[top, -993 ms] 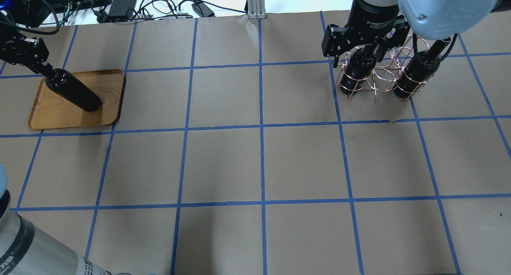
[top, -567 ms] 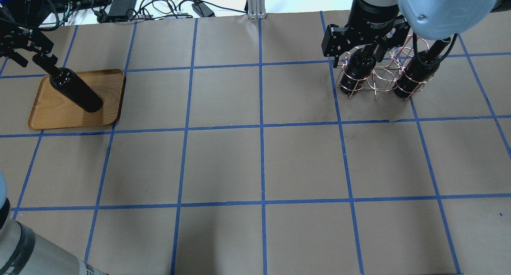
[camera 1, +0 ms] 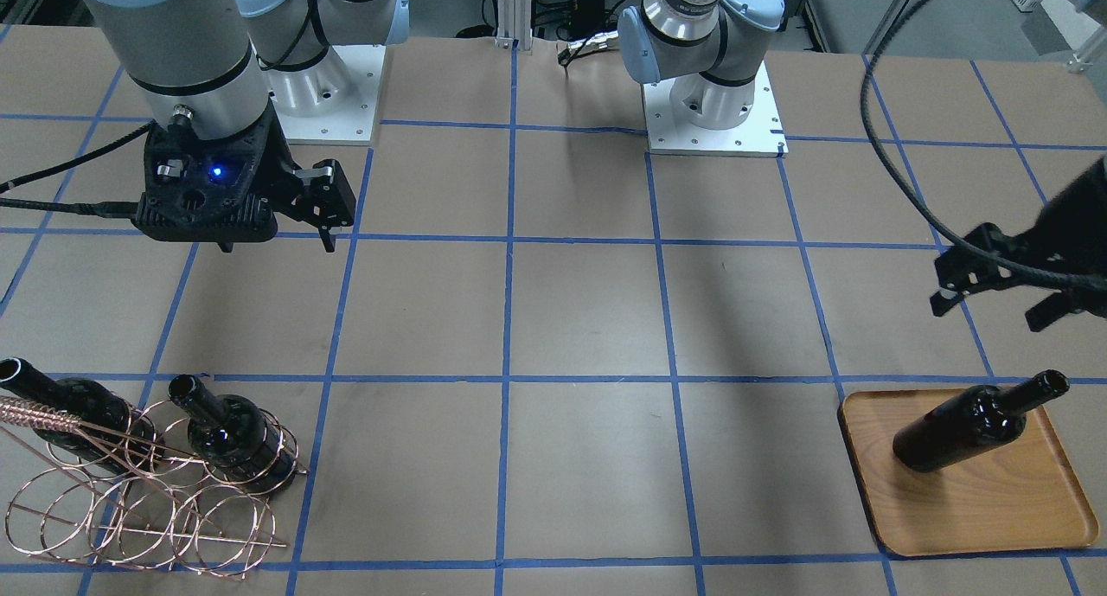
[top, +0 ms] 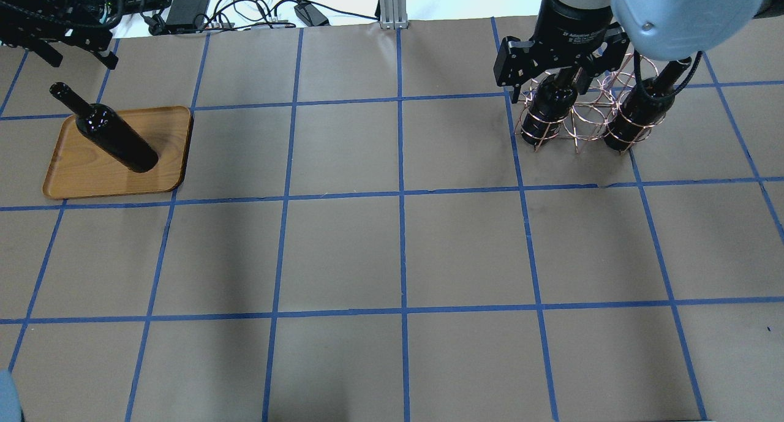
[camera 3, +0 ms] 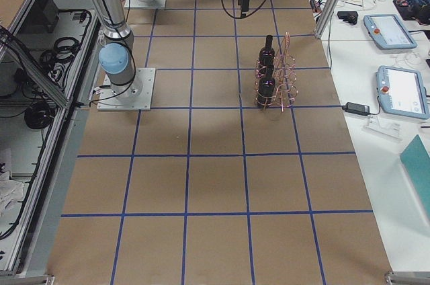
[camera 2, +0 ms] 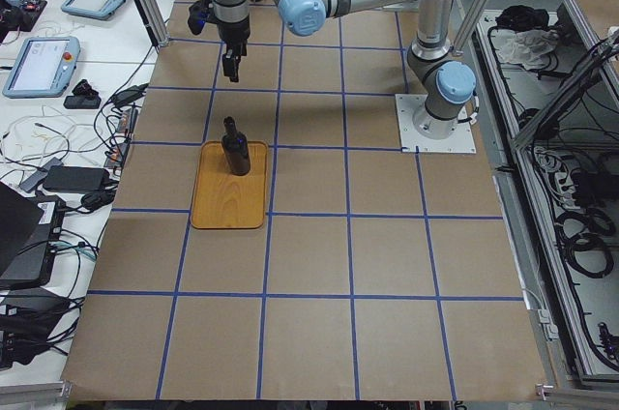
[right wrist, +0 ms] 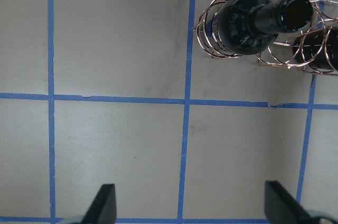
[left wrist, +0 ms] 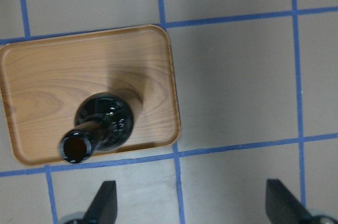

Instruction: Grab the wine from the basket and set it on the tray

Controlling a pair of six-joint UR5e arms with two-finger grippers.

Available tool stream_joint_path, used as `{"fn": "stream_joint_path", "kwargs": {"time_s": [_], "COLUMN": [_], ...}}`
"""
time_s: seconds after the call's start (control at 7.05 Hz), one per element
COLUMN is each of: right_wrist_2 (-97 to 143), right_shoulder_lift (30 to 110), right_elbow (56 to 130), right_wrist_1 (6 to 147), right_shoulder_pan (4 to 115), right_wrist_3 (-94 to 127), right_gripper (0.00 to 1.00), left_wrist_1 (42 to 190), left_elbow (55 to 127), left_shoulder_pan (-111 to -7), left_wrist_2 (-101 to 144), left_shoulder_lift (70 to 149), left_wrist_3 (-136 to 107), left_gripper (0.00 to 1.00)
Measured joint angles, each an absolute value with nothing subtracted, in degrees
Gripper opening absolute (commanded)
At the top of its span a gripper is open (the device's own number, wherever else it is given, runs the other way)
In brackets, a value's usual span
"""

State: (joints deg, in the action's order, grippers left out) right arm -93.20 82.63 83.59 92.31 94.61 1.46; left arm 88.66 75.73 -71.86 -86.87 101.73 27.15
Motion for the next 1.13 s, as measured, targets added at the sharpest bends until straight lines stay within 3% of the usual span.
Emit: {"fn": "stream_joint_path", "kwargs": {"time_s": [0.43, 1.13], "right_wrist_2": [-93.4, -93.3], "right_shoulder_lift": [82.6, 82.6], "right_elbow": [83.6, 83.7], "right_wrist_1": [92.4, 92.4], "right_shoulder_pan": [94.4, 94.5], "right_wrist_3": [1.4, 1.4], "right_gripper": [1.0, 1.0], "left_wrist_1": [88.6, 88.7], "left_elbow": [84.2, 85.6], "left_shoulder_pan": [-79.6, -90.0], "left_wrist_2": [-86.8, -90.9], "left_shoulder_lift": [93.1, 88.9], "left_wrist_3": [16.4, 5.8], "left_gripper": [1.0, 1.0]}}
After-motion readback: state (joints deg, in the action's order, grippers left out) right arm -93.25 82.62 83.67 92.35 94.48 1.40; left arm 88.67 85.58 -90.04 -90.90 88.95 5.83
